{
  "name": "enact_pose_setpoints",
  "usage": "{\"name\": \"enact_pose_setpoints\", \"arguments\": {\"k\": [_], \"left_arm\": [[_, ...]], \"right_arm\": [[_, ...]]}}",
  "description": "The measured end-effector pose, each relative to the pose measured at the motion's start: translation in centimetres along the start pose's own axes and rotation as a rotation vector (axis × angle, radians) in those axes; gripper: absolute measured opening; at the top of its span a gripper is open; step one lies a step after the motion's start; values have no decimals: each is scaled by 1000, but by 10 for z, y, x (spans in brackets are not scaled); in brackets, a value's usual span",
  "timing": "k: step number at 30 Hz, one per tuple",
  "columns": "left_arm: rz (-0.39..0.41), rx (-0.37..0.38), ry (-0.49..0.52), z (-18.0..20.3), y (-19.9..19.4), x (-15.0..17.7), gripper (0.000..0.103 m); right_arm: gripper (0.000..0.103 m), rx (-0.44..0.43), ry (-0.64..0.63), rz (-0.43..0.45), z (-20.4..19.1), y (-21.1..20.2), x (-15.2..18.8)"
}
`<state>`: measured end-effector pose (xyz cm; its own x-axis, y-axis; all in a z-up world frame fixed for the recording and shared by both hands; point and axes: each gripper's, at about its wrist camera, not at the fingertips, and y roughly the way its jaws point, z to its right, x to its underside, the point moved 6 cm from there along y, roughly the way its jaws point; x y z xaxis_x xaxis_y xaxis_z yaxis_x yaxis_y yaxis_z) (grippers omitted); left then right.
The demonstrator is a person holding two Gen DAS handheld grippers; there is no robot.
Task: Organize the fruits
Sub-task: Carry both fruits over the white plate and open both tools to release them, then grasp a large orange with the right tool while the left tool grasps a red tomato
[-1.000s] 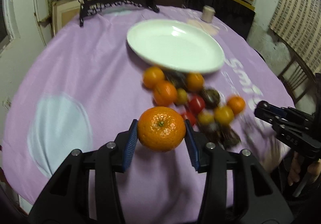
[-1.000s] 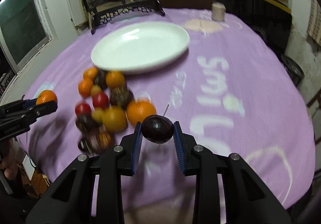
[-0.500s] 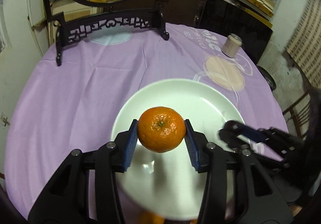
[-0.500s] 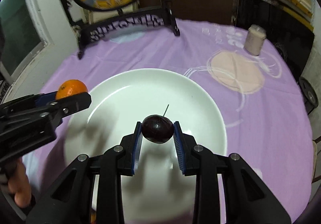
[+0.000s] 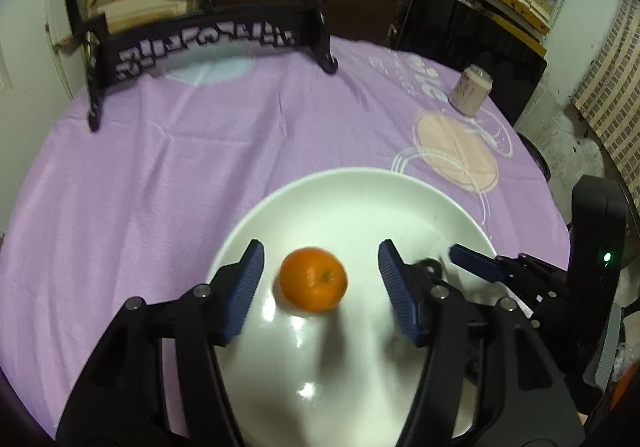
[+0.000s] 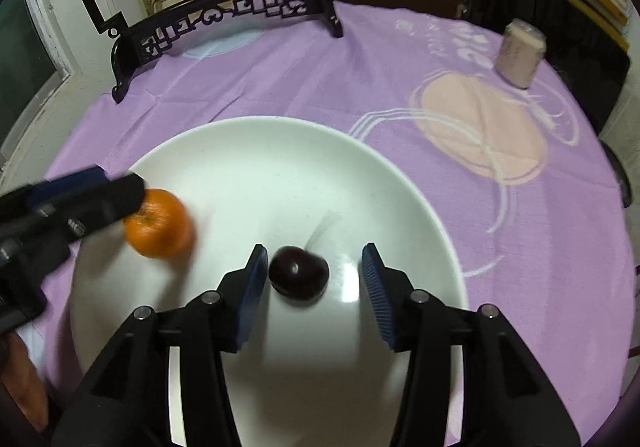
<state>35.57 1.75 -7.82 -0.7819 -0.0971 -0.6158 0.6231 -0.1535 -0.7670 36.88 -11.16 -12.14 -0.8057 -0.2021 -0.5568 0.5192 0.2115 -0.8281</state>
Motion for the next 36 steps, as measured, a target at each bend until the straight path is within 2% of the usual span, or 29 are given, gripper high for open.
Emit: {"name": "enact_pose_setpoints", "arguments": {"k": [4,6,9,14,18,28,35,36], "left_arm": [[71,-5,-26,-8,-40,16,61],[129,-21,-19,-11,-69,39,68],[155,-7,-11,-15,-99,87,68],[90,0,22,-23,-121,163,68],[67,-15,53,-23,-132,189,68],[57,-21,95,-20,-148,215,69],[10,-15,166,-9,-143,233,69],[-1,-17,176,-7,-140,235,69]], "right_arm": [[49,36,-15,92,2,-44,14],[54,49,-24,150,2,-72,32],[56,-8,8,216,2,-112,80],[56,2,13,179,2,-135,154],[56,4,21,141,-1,-146,187],[58,-20,5,104,-10,-149,217],[58,-22,-38,40,-22,-114,225],[53,-21,-39,42,-23,-108,223]]}}
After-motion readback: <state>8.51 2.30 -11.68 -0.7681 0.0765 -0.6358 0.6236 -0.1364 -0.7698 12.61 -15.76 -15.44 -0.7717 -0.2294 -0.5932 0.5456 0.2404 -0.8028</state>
